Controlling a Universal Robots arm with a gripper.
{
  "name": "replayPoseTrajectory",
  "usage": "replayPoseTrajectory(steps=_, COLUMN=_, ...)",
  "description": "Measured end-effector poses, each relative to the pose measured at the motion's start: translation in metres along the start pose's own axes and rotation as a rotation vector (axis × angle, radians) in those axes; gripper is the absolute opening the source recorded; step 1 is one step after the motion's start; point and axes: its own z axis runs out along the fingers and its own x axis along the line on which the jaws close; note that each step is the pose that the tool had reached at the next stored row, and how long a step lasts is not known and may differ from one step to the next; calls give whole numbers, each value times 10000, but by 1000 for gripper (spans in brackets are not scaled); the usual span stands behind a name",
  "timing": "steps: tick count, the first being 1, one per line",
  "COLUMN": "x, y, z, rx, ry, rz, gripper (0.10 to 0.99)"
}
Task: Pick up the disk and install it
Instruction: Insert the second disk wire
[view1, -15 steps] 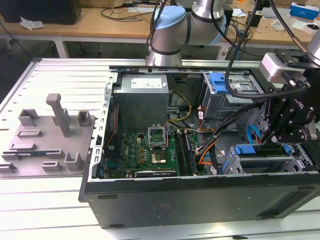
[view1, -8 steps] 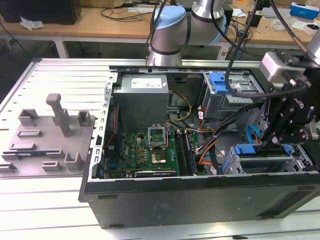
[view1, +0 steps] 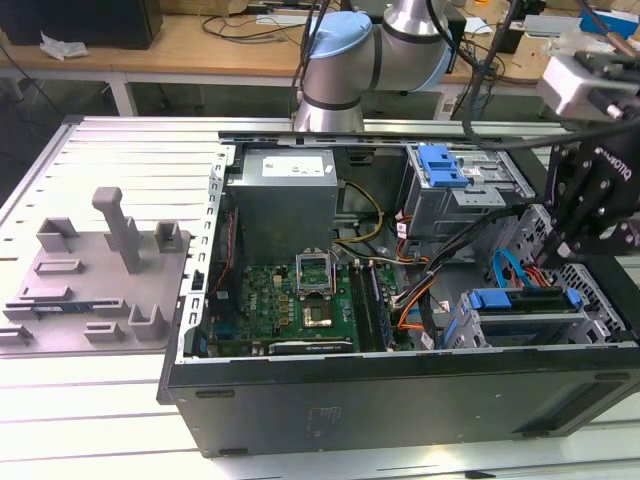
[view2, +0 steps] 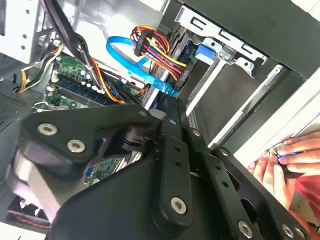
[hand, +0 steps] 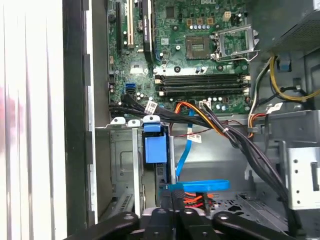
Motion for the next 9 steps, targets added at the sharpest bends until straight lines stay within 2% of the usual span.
replayPoseTrajectory(steps=1, x=-7, y=0, z=-5, rx=1, ry=22, rz=1, gripper=153)
replayPoseTrajectory(steps=2, x=-10, y=0, z=-5, rx=2, ry=40, rz=2, gripper=106)
replayPoseTrajectory(steps=9, x=-10, y=1, z=-6, rx=2, ry=42, rz=3, gripper=106)
